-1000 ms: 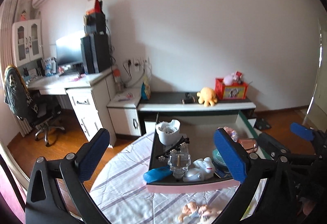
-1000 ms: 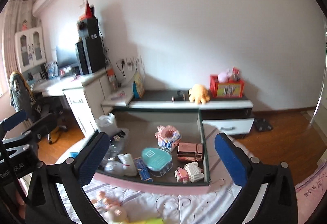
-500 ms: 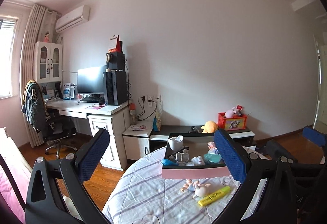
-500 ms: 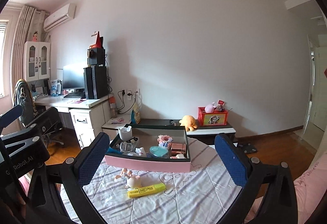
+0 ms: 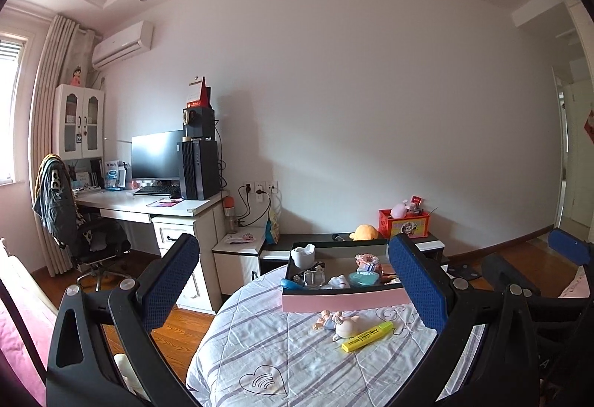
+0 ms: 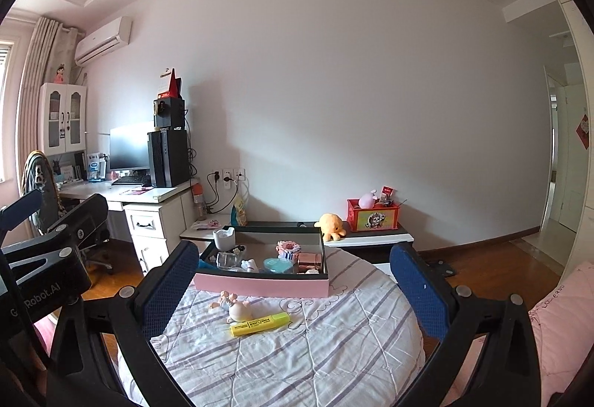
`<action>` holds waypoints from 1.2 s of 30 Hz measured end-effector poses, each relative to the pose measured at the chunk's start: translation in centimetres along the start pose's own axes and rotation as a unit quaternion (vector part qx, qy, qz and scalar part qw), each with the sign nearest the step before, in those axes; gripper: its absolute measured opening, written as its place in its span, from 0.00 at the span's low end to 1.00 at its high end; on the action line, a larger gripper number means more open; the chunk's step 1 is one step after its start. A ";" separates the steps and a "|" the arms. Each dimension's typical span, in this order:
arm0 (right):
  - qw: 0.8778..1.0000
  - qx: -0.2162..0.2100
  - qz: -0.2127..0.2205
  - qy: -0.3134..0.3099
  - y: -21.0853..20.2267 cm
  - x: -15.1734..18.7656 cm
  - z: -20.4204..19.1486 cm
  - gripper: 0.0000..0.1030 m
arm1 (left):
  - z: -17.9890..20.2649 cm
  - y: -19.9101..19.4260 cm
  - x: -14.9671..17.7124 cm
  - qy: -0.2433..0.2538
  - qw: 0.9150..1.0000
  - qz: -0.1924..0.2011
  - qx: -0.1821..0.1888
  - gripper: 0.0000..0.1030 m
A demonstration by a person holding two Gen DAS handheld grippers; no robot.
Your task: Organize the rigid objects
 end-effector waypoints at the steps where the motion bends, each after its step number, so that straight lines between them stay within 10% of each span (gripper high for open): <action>1: 1.000 0.001 0.001 -0.001 0.0 0.0 0.0 1.00 | 0.0 -0.2 0.0 -0.001 1.000 0.000 0.000 1.00; 20: 0.999 0.001 -0.042 0.001 3.3 1.9 0.3 1.00 | 0.8 3.5 1.6 0.007 0.999 -0.042 0.005 1.00; 36: 0.989 0.021 -0.145 0.018 14.1 6.7 4.1 1.00 | 2.5 15.2 9.0 -0.009 0.978 -0.202 0.052 1.00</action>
Point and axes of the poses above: each gripper's, at about its wrist camera, not at the fingertips, and y roughly the way its jaws point, z to its right, x to its underside, the point moved 1 cm from there along y, roughly the way its jaws point, and after that the axes turned 1 degree about -y, right-handed, at the moved point
